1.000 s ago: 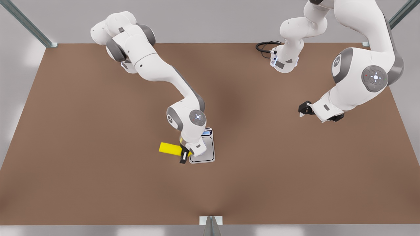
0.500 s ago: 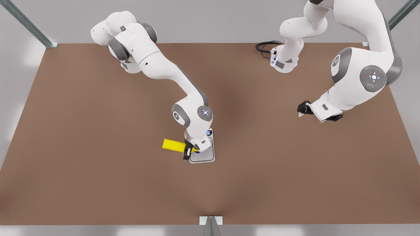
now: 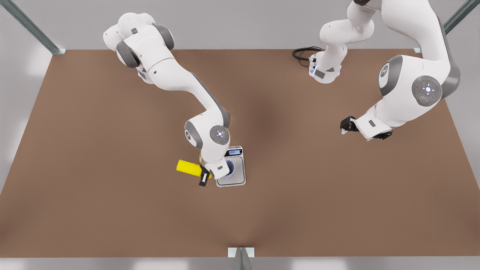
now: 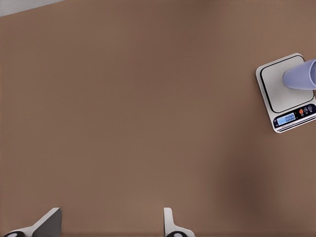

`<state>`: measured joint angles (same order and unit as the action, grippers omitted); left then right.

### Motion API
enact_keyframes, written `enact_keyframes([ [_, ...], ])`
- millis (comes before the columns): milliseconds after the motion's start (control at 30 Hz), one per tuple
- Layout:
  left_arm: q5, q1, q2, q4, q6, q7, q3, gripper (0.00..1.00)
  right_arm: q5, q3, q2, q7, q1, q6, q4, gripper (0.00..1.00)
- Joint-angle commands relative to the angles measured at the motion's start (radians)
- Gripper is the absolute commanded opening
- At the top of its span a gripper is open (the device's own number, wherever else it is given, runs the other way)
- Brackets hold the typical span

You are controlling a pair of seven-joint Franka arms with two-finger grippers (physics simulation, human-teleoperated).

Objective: Move cup to the weight, pick up sauce bottle, pour sauce

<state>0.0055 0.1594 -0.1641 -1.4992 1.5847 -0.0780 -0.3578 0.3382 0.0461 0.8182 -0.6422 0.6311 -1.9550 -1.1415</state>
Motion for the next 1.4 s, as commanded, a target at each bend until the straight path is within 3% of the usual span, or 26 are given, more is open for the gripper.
enact_keyframes([
  [0, 0.001, -0.001, 0.001, 0.0, 0.0, 0.0, -0.001, 1.0, -0.011, 0.0, -0.002, -0.039, 0.001, -0.001, 0.0, 0.21],
  [567, 0.001, -0.003, 0.005, 0.0, 0.0, 0.0, -0.001, 1.0, 0.007, 0.0, -0.001, -0.07, 0.032, 0.001, -0.02, 0.21],
  [800, 0.002, 0.0, -0.005, 0.0, -0.005, 0.023, -0.001, 1.0, -0.49, -0.003, -0.025, -0.315, -0.145, -0.002, -0.009, 0.21],
  [1100, 0.042, -0.011, -0.023, -0.021, -0.002, 0.043, -0.003, 1.0, -1.101, -0.003, 0.022, -1.1, -0.415, 0.103, -0.02, 0.21],
  [1367, 0.047, -0.014, -0.023, -0.019, -0.002, 0.047, -0.009, 1.0, -1.387, -0.003, 0.087, -1.318, -0.513, 0.246, -0.023, 0.21],
])
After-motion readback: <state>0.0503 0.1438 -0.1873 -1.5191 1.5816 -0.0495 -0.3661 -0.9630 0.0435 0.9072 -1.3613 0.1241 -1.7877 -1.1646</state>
